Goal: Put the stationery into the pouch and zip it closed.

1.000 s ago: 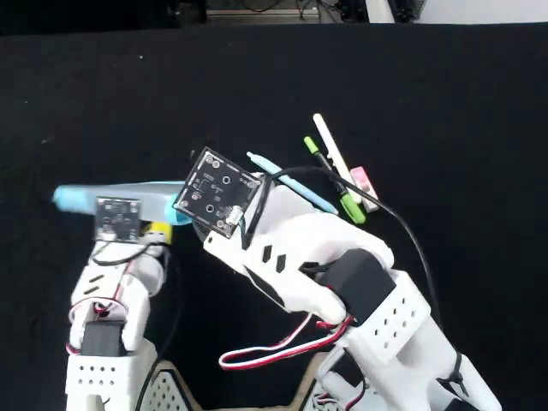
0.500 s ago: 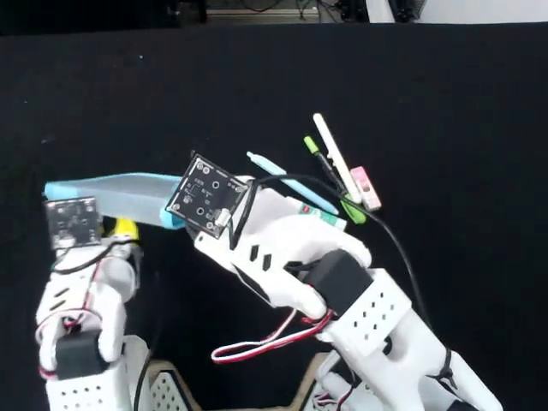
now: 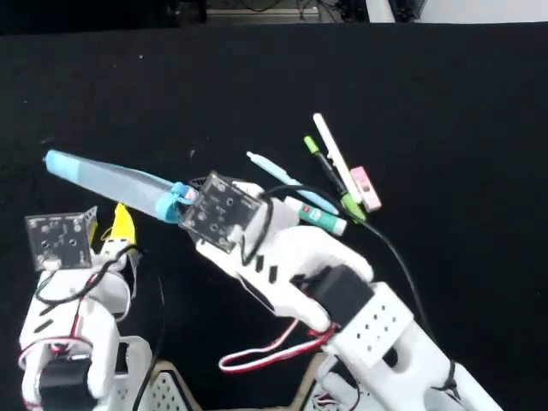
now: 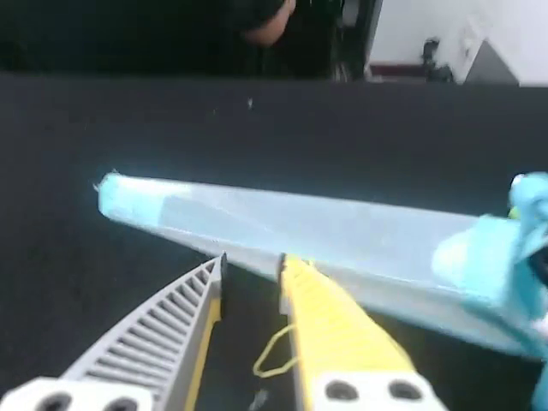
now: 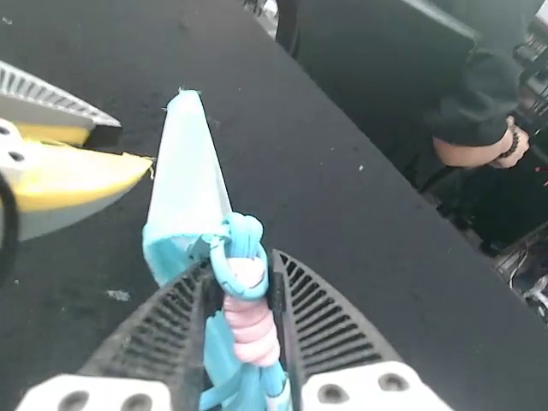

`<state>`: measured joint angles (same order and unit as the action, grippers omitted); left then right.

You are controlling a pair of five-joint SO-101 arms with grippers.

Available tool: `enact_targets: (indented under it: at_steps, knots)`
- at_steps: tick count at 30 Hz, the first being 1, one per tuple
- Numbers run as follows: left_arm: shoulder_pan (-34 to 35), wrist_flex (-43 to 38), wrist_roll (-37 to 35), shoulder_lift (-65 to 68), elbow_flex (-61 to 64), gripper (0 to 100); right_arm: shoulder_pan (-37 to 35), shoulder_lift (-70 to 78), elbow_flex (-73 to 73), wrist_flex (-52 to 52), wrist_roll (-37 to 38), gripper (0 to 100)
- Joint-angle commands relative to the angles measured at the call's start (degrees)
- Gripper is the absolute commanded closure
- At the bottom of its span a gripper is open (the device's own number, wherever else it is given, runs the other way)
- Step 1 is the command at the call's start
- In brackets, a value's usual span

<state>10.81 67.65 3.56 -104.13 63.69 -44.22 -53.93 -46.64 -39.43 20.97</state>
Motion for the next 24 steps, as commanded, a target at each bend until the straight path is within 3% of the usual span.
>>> enact_targets:
  at_steps: [1,9,14,21,24]
  knots:
    - [-0.5,2.5,0.2,-0.4,-8.7,77,0.5,-4.5,-1.8,3.4,-0.5,98.7]
    - [-0.8,3.3,9.1,-0.3,-18.9,78,-1.1,-4.6,-3.8,4.9,-0.5,98.7]
    - [-0.8,3.7,12.0,2.7,-17.5,78,-4.0,-4.4,-3.8,4.8,-0.4,98.7]
    - [-1.0,9.5,11.8,9.1,-21.0,78,-3.9,-4.4,-3.9,4.8,-0.5,98.7]
    - [-5.5,14.5,9.9,9.8,-26.6,77,-3.9,-4.4,-3.9,4.8,-0.5,98.7]
